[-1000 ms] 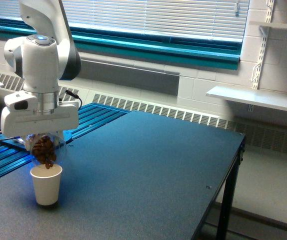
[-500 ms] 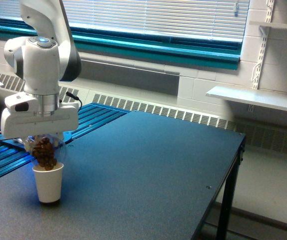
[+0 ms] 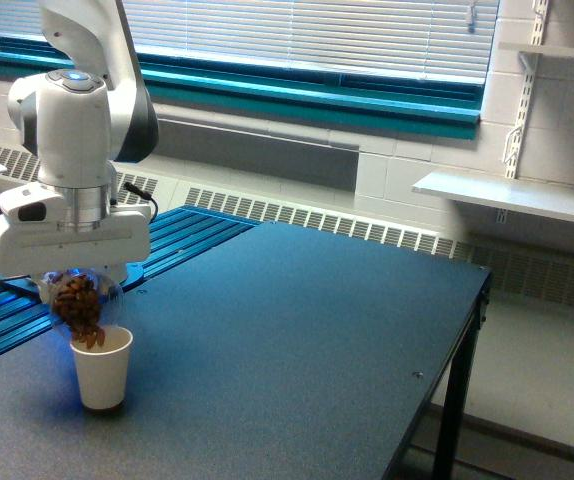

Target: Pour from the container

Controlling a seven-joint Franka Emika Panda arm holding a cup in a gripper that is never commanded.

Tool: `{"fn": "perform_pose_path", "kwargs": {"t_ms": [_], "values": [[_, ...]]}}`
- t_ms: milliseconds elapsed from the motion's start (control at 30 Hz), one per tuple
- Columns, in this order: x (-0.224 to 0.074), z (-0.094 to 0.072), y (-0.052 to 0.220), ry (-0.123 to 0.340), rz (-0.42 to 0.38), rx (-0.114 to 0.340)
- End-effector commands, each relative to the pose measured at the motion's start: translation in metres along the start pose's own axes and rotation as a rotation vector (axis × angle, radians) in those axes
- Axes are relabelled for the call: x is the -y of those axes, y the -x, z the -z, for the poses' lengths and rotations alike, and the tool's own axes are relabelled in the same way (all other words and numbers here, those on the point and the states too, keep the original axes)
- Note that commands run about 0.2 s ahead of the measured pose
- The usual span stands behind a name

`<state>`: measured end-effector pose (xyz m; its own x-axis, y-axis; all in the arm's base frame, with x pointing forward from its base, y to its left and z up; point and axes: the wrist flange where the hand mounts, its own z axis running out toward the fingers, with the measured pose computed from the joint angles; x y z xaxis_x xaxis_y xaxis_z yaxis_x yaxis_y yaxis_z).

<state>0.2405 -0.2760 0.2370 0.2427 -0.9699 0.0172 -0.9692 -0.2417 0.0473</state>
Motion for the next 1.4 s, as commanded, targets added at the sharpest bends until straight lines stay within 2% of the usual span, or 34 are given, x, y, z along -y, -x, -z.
{"fn": "perform_pose_path", "kwargs": {"t_ms": [33, 833, 1400], "values": [[0.000, 0.002, -0.006, 0.003, 0.004, 0.001], [0.024, 0.004, 0.004, 0.017, 0.066, 0.012], [0.016, -0.001, 0.008, 0.035, 0.061, 0.031]]}}
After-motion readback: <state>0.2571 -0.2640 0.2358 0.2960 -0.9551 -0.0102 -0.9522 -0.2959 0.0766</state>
